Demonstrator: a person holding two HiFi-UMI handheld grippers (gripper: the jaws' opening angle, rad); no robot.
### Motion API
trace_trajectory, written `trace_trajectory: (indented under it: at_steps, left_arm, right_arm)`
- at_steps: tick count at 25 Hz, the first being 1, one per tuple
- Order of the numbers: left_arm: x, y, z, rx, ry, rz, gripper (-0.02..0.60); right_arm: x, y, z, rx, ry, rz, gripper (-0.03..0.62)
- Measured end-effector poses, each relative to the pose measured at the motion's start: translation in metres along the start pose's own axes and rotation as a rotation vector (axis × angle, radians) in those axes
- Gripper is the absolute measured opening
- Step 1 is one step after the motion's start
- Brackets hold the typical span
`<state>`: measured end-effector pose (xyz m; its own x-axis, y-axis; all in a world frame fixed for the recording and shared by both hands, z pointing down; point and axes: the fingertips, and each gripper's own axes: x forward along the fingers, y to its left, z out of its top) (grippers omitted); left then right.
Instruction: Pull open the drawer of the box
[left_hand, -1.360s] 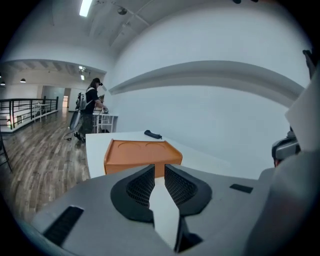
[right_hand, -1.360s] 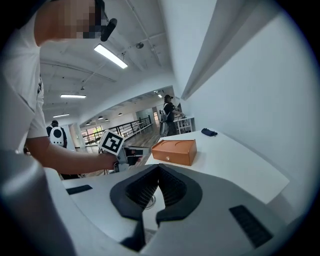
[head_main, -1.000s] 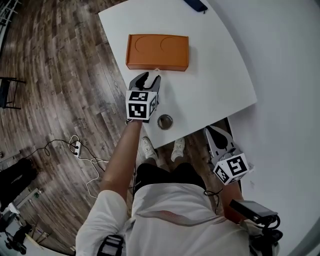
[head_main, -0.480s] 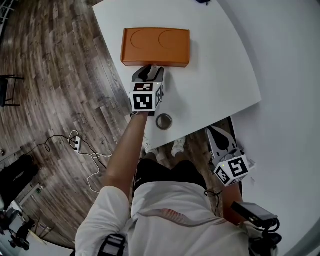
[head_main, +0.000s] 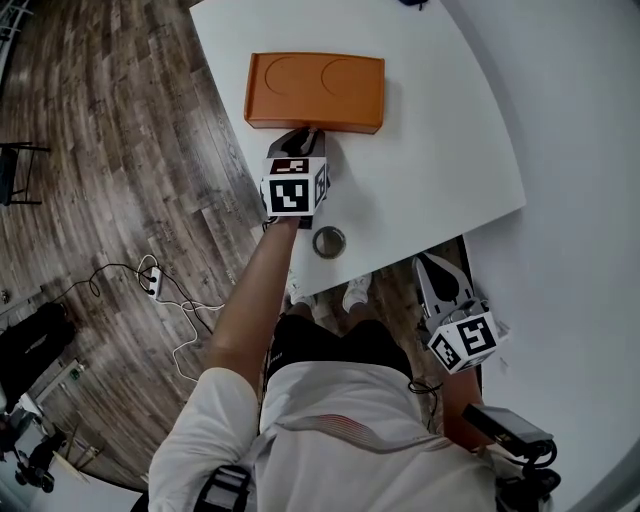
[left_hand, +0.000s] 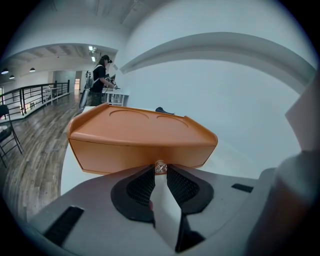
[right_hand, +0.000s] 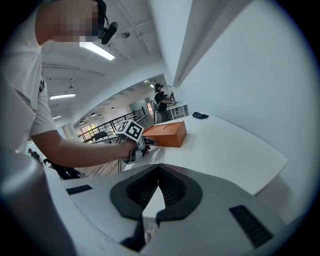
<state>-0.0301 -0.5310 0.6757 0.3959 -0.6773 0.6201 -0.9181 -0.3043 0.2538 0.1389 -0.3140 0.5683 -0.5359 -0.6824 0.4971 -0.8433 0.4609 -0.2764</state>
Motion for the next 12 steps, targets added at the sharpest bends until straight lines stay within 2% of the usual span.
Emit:
trace_trajectory:
  at_steps: [12]
  left_arm:
    - [-0.0098,-0.0001,-0.0025,-0.028,0.003,0.0,0.08]
  right_arm:
    - [-0.0064,0.0044,-0.0008,-0.003,-0.002,0.004,0.003]
